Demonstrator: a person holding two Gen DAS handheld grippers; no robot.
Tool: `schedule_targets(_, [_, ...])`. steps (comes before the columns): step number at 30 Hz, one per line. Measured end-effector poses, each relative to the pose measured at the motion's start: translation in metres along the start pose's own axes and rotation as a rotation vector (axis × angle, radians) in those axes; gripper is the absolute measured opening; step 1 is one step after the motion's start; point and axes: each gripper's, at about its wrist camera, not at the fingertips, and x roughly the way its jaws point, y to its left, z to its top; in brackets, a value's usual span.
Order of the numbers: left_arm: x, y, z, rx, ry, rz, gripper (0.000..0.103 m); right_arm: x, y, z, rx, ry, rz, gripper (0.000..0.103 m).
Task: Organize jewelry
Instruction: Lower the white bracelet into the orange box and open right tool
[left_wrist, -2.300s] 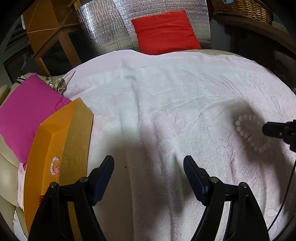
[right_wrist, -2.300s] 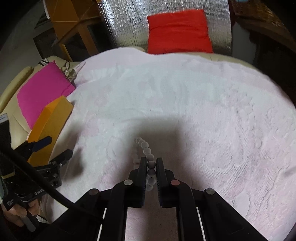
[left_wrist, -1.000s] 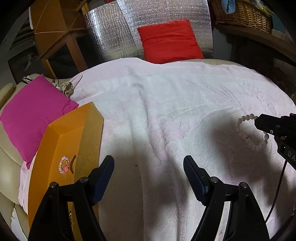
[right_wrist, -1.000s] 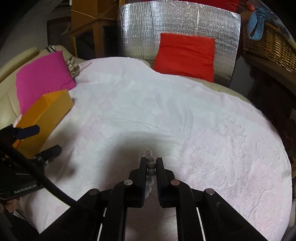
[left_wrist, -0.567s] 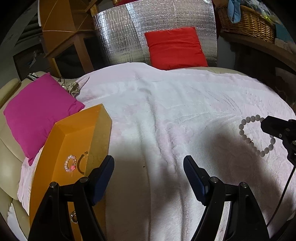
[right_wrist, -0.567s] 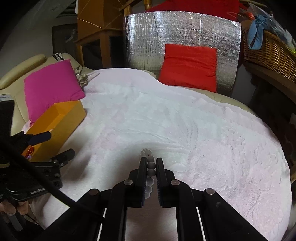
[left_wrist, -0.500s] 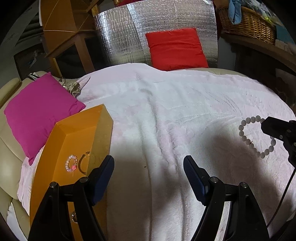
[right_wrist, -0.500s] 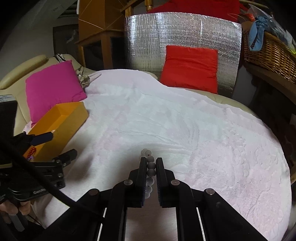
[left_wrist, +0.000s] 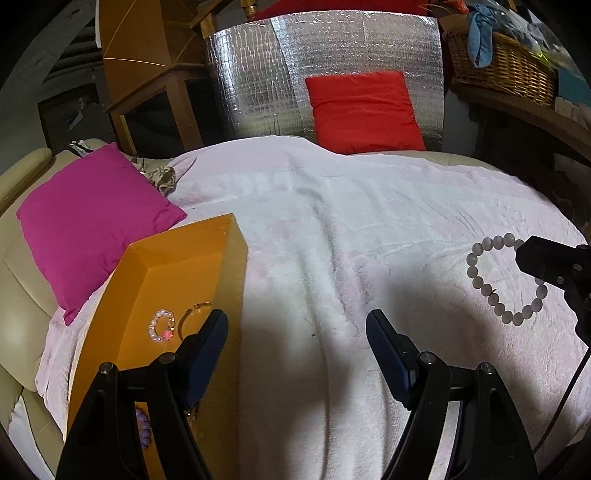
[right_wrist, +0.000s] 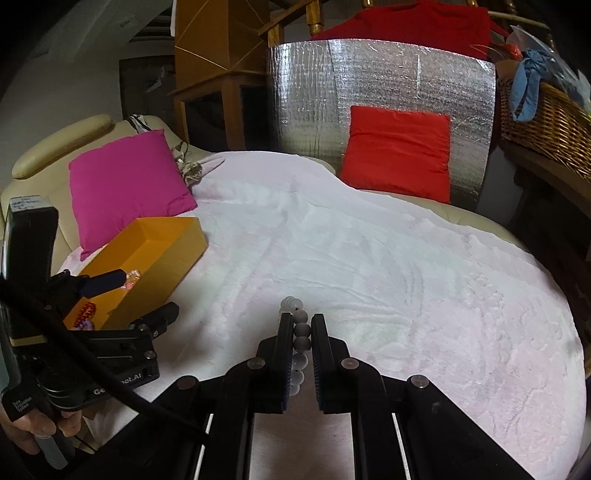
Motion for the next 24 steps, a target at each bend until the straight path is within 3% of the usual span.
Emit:
schedule_targets(16, [-0.017,0.055,-0.001,-0.114,-0.046,0.018,0.078,0.004,0.042,0.015,-0.051,-0.02,-0.006,0.011])
schedule_targets(24, [-0.028,0.094,-0.008,-0.192,-0.073,0.06,0.078,0.003,0.083,0.036,-0.102,-0.042,0.021,0.011])
